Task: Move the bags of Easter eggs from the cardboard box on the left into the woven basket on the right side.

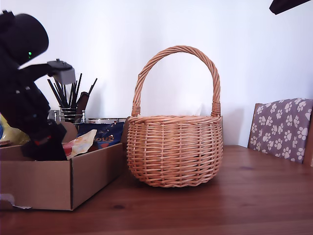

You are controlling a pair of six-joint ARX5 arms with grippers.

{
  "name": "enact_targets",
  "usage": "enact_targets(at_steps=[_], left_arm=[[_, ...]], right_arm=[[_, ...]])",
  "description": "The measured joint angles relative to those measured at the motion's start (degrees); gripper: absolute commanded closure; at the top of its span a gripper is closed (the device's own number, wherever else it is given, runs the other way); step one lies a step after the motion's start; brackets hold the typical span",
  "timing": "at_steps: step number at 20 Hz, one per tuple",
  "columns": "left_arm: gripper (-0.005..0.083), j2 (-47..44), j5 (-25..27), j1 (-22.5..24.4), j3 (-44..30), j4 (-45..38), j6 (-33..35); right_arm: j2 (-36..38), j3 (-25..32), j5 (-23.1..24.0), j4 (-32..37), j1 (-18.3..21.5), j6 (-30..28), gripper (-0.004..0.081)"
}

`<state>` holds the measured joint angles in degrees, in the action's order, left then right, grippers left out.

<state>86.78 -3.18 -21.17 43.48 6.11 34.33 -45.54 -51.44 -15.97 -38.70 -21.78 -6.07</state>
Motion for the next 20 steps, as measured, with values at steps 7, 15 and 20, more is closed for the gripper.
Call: enact_targets(at_steps=[7, 15, 20], left_arm=[[0.0028, 1.84, 7.78, 0.31, 0.00, -10.97, -4.33], [0.0029, 1.84, 9.42, 9.57, 0.00, -11.02, -17.94], [0.0029, 1.84, 1.11, 10.05, 0.00, -10.27, -21.38]], right_arm=[[0.00, 0.00, 0.00, 0.07, 0.00, 0.00, 0.0783], [0.00, 0.00, 0.00, 0.22, 0.00, 0.00, 0.0783], [0.00, 0.00, 0.00, 0.76, 0.00, 0.00, 0.0783]])
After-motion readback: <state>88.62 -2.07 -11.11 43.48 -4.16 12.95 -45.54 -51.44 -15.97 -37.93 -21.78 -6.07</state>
